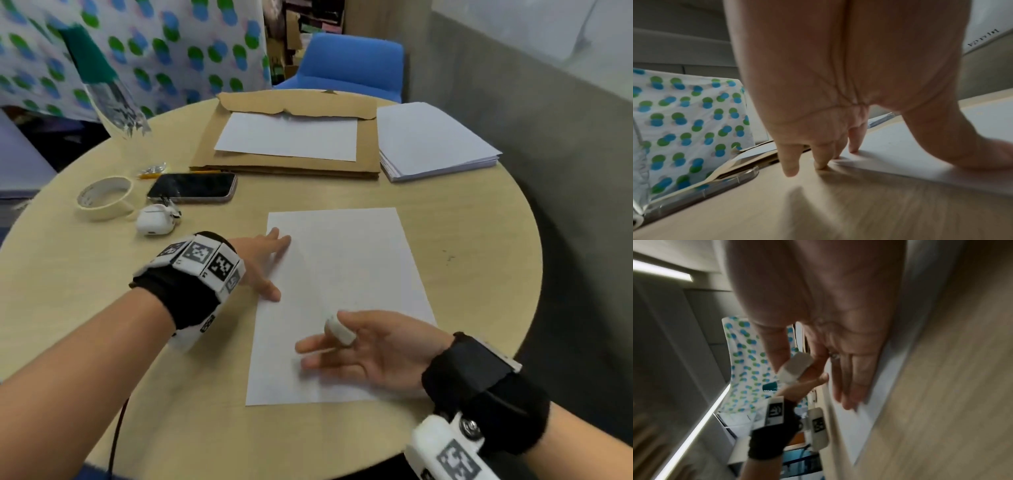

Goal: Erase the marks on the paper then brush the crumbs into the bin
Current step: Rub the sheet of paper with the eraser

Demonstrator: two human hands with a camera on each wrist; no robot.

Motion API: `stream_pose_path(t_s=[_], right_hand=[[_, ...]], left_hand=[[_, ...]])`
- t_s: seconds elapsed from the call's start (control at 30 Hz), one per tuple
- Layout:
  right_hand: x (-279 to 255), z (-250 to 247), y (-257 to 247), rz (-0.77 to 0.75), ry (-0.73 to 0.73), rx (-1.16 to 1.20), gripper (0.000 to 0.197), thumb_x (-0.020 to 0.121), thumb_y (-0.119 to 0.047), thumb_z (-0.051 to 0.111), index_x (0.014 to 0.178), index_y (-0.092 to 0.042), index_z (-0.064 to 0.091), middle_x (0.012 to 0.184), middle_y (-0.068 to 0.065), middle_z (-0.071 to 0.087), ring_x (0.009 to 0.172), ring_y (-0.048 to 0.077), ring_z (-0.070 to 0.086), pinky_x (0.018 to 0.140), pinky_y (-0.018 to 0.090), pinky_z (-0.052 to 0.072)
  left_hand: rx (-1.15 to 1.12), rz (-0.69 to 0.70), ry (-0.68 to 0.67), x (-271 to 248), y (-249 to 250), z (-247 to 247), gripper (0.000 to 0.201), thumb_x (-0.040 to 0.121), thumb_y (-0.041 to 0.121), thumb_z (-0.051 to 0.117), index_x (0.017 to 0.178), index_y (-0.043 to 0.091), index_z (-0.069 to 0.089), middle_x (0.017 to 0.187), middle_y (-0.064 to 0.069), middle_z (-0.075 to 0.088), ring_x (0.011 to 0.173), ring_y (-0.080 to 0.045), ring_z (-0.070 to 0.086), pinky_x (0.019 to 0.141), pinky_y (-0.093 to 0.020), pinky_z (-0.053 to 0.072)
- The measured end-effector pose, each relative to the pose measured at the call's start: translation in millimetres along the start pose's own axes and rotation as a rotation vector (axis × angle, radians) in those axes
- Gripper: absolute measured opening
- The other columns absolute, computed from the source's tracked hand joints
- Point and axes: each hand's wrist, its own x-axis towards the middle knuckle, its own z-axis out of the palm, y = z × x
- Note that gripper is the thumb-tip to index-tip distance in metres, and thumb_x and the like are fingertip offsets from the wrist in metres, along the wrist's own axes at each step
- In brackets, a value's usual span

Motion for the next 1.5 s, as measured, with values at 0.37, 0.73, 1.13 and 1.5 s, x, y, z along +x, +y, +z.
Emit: stream_pose_path(t_s=[0.37, 0.73, 1.13, 1.5], right_hand=[[10.3, 6.4, -45.8, -0.723, 0.734, 0.166, 0.023, 0.096, -0.026, 0.046, 0.077, -0.015, 0.051, 0.091, 0.004, 0.06, 0.083, 0.016, 0.059, 0.071, 0.026, 0.046], [41.7, 2.9, -46.9, -0.752, 0.889, 0.244, 0.018, 0.097, -0.022, 0.043, 0.083, -0.012, 0.048, 0.078, 0.003, 0.053, 0.069, 0.013, 0.054, 0.057, 0.023, 0.049], [101.8, 44.2, -41.2, -0.582, 0.653, 0.292, 0.022, 0.096, -0.019, 0.043, 0.08, -0.009, 0.054, 0.078, 0.008, 0.055, 0.071, 0.019, 0.054, 0.067, 0.027, 0.044], [85.5, 27.7, -55.5, -0.678, 0.676, 0.399, 0.021, 0.097, -0.018, 0.042, 0.089, -0.004, 0.057, 0.09, 0.015, 0.061, 0.085, 0.021, 0.062, 0.079, 0.031, 0.049]], left_hand=[[0.044, 0.002, -0.005, -2.3, 4.8, -0.2, 0.105, 0.082, 0.039, 0.067, 0.149, 0.018, -0.011, 0.158, -0.002, -0.013, 0.147, -0.02, 0.004, 0.117, -0.036, 0.014], [-0.006, 0.019, -0.008, 2.2, -2.4, 2.6, 0.108, 0.079, 0.041, 0.068, 0.149, 0.019, -0.012, 0.158, 0.0, -0.014, 0.147, -0.018, 0.001, 0.117, -0.034, 0.011], [-0.167, -0.034, 0.014, 6.3, -9.9, 8.4, 0.12, 0.075, 0.036, 0.075, 0.147, 0.021, -0.018, 0.158, -0.008, 0.012, 0.139, -0.025, 0.03, 0.113, -0.035, 0.025], [-0.141, -0.024, 0.003, 3.2, -9.9, 6.9, 0.118, 0.075, 0.041, 0.073, 0.147, 0.023, -0.02, 0.159, -0.001, 0.005, 0.142, -0.021, 0.025, 0.113, -0.034, 0.023]])
